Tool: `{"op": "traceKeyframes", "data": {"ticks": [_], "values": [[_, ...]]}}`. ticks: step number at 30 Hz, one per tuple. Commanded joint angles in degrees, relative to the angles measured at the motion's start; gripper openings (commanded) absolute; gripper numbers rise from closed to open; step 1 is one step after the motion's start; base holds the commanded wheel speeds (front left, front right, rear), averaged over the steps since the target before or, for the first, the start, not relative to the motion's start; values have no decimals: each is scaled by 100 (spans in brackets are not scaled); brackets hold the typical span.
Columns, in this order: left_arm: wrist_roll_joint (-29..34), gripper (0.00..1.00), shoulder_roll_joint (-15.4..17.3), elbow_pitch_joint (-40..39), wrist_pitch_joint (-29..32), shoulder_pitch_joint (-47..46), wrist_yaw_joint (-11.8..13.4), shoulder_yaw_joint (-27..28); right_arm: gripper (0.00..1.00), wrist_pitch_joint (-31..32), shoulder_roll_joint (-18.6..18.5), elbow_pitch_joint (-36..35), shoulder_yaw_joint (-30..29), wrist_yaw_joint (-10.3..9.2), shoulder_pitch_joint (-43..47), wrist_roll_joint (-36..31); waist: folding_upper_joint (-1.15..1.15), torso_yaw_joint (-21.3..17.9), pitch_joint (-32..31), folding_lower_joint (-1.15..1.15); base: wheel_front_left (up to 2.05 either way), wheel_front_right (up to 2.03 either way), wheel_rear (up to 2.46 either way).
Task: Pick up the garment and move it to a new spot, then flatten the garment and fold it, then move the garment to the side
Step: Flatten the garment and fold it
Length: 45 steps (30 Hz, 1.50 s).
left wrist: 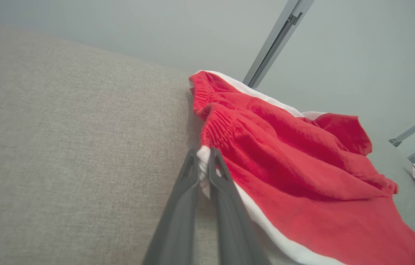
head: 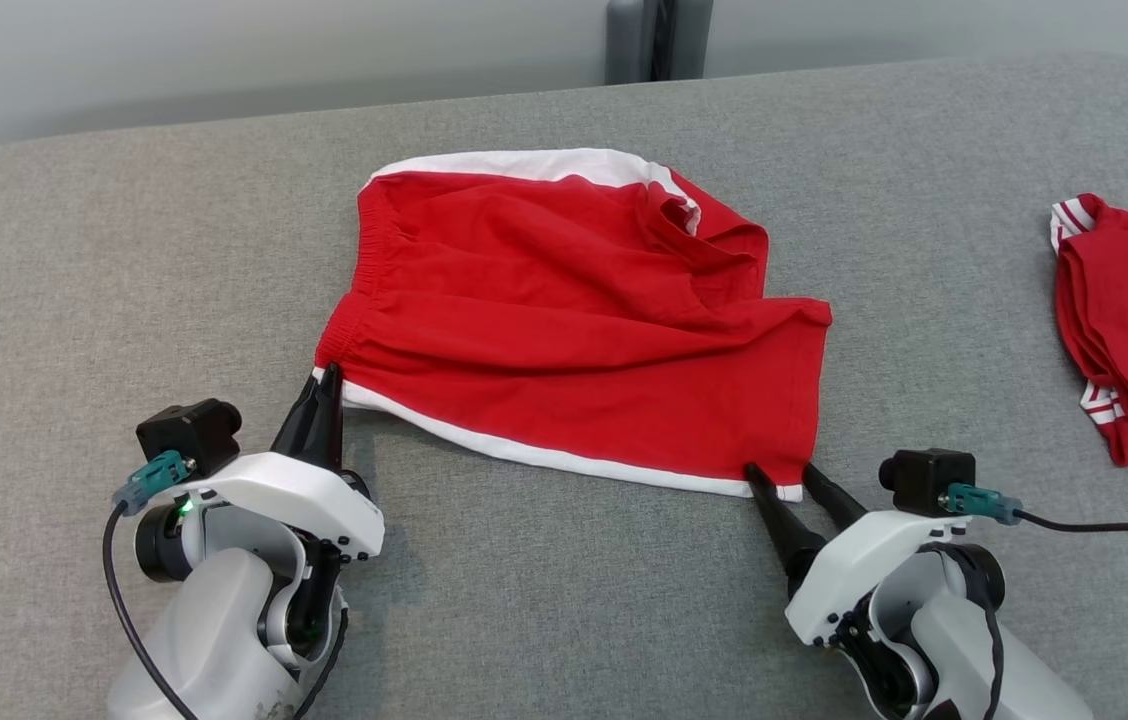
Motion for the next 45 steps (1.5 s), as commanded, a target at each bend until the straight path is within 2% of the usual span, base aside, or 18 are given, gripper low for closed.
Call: {"op": "traceKeyframes", "data": {"ticks": [1,2,3,13,24,28,35,45], "values": [[-7,0,37,-16,-1,15,11,7,26,203,66,197,178,-1,122,-14,0,24,-4,0,0,0,0],[-20,0,38,-16,-6,17,16,16,2,215,74,215,234,0,117,-49,0,32,-9,0,0,0,0],[-29,0,44,-17,-10,21,22,26,0,209,78,225,264,2,118,-53,0,37,-16,0,0,0,0],[-74,0,57,-3,-34,85,23,37,0,-82,-160,55,308,-2,1,-66,0,7,-137,0,0,0,0],[-85,0,180,-605,267,194,-313,-209,0,-134,-826,-555,69,-3,-513,-324,0,-118,-441,0,0,0,0],[-239,0,268,-1102,560,228,-402,-223,0,17,-1110,-947,-34,-3,-763,-508,0,-138,-576,0,0,0,0],[-96,0,590,-2031,1278,-162,-276,-405,0,354,-1568,-1706,-356,-3,-1236,-1004,0,-109,-759,0,0,0,0],[-623,0,760,-3163,2558,-1092,8,-167,0,1065,-1753,-2733,-844,-3,-1886,-1451,0,-73,-791,0,0,0,0]]}}
